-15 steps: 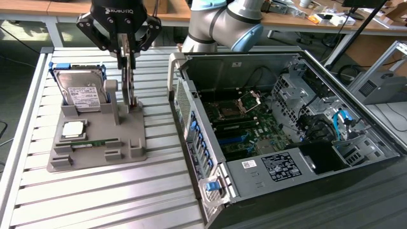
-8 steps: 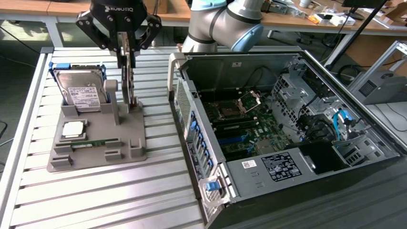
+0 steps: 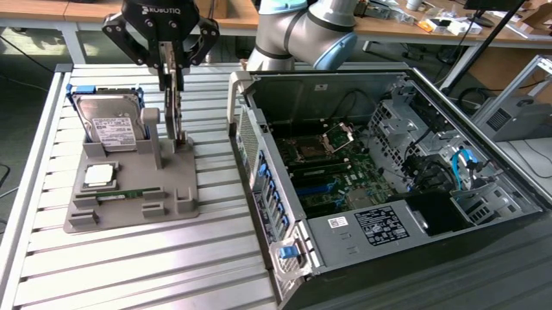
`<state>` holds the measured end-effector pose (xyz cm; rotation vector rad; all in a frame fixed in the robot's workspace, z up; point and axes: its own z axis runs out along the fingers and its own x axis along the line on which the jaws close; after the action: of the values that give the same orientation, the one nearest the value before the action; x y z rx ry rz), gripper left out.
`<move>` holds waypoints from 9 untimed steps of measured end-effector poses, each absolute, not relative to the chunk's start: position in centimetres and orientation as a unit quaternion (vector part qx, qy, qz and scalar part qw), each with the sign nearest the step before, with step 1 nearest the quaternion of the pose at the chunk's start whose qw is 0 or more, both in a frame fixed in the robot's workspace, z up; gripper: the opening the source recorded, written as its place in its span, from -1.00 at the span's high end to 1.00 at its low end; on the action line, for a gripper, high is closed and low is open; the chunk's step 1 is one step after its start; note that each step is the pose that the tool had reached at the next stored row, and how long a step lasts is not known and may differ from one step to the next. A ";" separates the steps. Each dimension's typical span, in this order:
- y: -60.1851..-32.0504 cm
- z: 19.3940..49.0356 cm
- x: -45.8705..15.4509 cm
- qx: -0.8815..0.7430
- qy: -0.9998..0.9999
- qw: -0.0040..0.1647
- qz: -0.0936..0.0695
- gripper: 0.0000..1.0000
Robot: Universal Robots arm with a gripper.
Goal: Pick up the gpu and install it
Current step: 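Pick up the gpu and move the gpu toward the slot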
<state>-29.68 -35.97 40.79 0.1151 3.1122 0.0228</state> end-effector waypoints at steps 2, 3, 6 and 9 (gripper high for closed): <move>-36.0 40.8 -29.7 0.037 0.999 0.014 0.007 0.47; -36.0 40.8 -29.7 0.037 0.999 0.014 0.007 0.47; -36.0 40.9 -29.7 0.037 0.999 0.014 0.007 0.47; -36.0 41.0 -29.7 0.037 0.999 0.014 0.007 0.47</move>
<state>-29.68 -35.97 41.03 0.1151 3.1122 0.0228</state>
